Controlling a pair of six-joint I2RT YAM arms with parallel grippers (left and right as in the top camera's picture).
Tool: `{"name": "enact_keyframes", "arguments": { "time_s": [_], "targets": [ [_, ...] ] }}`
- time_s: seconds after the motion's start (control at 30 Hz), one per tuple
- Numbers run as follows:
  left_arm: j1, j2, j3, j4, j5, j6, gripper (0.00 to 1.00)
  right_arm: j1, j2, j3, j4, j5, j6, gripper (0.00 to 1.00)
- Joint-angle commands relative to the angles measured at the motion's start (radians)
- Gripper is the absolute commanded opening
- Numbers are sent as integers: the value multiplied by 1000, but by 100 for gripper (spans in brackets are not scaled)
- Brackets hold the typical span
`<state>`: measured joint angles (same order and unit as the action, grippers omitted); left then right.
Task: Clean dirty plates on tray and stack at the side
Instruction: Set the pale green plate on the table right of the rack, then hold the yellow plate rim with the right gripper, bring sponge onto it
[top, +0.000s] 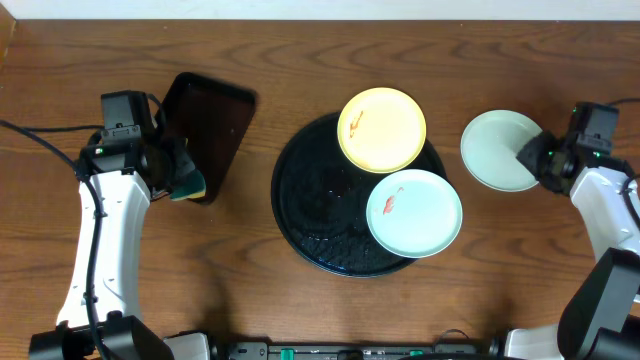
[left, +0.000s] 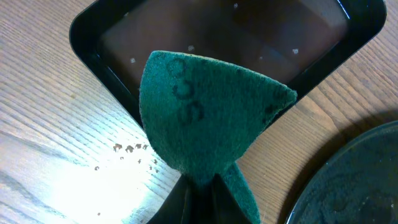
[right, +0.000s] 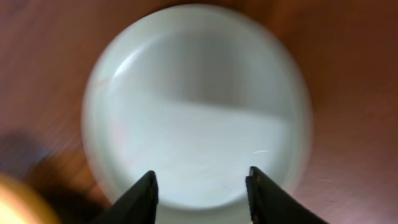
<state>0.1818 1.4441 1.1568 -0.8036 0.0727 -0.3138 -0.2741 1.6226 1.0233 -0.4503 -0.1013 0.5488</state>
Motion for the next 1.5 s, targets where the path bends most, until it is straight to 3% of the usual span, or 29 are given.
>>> {"name": "enact_keyframes", "arguments": {
  "time_s": [0.0,0.17,0.47,0.57,0.63,0.77,0.9,1.17,1.27,1.47],
  "targets": [
    [5,-2,16,3,0,2,8,71,-2,70,8,-209,-53,55],
    [5,-2,16,3,0,2,8,224,0,87,54,-211,-53,86],
    [5,-2,10,4,13,2,7,488,65,87,53,186,19,89],
    [5,-2,10,4,23,3,8,522,120,87,60,224,101,82],
    [5,-2,10,4,22,3,8,531,160,87,86,202,136,71],
    [5,-2,10,3,23,3,8,545,233,87,164,107,135,64],
    [5,-2,10,4,22,3,8,565,269,87,184,98,143,50],
    [5,-2,10,5,22,3,7,591,276,87,186,81,143,2],
    [2,-2,10,8,50,3,7,609,276,88,192,30,137,1],
    [-25,-2,-5,51,254,81,8,674,276,88,210,-108,93,1]
  ]
}}
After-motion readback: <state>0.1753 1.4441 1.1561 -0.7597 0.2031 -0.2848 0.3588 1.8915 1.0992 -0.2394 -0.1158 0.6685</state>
